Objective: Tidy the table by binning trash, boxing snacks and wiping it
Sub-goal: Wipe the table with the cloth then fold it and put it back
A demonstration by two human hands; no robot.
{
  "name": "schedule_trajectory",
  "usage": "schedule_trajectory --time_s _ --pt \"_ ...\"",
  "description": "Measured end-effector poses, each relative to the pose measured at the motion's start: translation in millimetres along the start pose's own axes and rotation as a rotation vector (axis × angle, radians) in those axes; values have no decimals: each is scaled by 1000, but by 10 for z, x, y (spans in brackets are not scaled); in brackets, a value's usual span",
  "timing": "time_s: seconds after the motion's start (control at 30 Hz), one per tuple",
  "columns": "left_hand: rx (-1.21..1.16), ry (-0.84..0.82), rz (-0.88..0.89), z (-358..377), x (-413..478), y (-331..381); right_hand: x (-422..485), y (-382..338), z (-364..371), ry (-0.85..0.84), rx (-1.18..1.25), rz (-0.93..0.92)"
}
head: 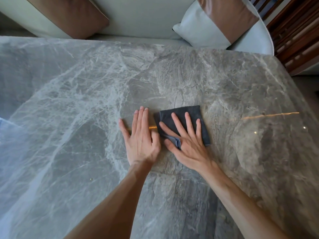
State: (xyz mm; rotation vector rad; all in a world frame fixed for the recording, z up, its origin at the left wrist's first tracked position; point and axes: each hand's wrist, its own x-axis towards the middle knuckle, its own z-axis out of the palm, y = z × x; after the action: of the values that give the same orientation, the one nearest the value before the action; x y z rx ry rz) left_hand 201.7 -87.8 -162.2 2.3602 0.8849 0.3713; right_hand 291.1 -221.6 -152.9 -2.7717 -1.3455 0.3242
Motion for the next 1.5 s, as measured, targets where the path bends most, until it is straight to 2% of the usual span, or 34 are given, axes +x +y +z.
schedule_trajectory --time_s 0.2,0.3,0.47,0.6,0.73,0.8,0.83,0.9,0.97,1.0,1.07,1.13,1.17,1.23,1.27,1.37,1.4,1.43,1.5 --pt "-59 19 2 -36 -20 -12 -357 187 60 -10 -19 -57" --pt "-64 17 8 -47 -12 -8 -186 413 -2 -25 -12 32" --pt "-95 34 -8 -37 -8 6 717 628 -179 -31 73 215" --pt "-149 51 -1 -47 -9 -10 662 386 -134 -28 20 2" --pt "-189 60 -5 -71 -23 -24 -232 214 62 -67 -59 -255" --pt "-149 61 -2 -62 -20 -20 -487 442 33 -133 -88 -314" --pt "-126 53 -3 -53 -17 -11 -460 625 -18 -141 -88 -287" --pt "-80 28 -7 -41 -2 12 -117 919 -161 -106 -19 -105" --pt "-10 9 -4 -25 22 19 396 937 -258 -54 45 82" --pt "22 0 -2 -16 23 21 567 824 -257 -42 44 114" --pt "37 -4 2 -11 20 20 598 532 -170 -23 11 24" --pt "0 5 -9 -22 7 18 199 390 -20 -22 -68 -186" --pt "-20 14 -16 -27 -4 11 -78 425 28 -45 -100 -277" --pt "-45 39 -16 -29 -22 2 -337 715 -44 -115 -159 -336" --pt "-52 46 -13 -26 -23 8 -247 929 -104 -106 -166 -285" --pt "-68 55 -13 -20 -27 25 527 1330 -329 -44 0 104" --pt "-74 59 -17 -24 -22 25 749 1314 -369 -36 45 176" --pt "-82 64 -22 -27 -14 23 867 1210 -362 -32 46 169" --pt "-87 71 -26 -40 -20 12 757 875 -216 -22 -20 -13"
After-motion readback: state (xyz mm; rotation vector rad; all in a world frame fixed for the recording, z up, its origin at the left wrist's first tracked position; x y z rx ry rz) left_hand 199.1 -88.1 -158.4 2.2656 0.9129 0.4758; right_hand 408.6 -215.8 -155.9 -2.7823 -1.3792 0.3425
